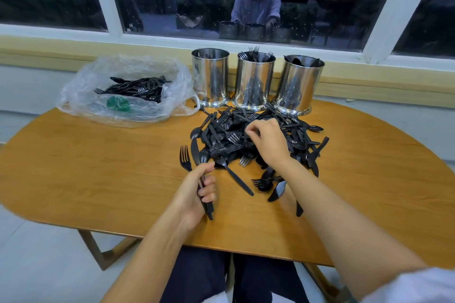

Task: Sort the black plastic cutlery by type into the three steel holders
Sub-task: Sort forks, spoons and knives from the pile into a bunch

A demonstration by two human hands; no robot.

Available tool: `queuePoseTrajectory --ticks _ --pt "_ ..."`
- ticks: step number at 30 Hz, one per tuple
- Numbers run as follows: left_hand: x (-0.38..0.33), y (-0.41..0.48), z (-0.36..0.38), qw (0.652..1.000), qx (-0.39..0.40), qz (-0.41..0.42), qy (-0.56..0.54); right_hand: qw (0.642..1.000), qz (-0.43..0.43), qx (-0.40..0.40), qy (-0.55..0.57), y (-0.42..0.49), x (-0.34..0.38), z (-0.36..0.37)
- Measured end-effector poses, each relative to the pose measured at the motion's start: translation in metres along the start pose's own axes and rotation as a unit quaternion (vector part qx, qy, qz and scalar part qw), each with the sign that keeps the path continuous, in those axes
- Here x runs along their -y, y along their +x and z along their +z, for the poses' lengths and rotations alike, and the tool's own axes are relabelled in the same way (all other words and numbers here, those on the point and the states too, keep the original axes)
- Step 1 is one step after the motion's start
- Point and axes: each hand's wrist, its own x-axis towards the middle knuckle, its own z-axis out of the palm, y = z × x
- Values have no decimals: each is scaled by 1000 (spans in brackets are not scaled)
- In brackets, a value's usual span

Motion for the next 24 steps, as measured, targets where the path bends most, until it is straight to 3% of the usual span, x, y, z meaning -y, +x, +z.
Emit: queuePoseTrajectory --ticks 6,12,15,18,20,22,24 --pt "2 3 5 1000 3 -6 -20 979 -37 168 -112 2 4 1" --pt "2 4 5 1000 1 -2 -22 975 -70 155 -145 0 8 13" --pt "-1 2 2 1000 5 9 -19 996 -59 66 0 5 18 7" --pt "-5 0 1 1000 15 26 -7 986 -24 -32 164 12 39 -13" --pt "-6 0 1 999 19 33 5 951 35 0 308 11 54 -32" --pt "-7 0 2 999 32 34 11 898 73 101 423 5 64 -48" --pt "-6 0 5 998 56 30 17 884 73 190 421 -4 72 -56"
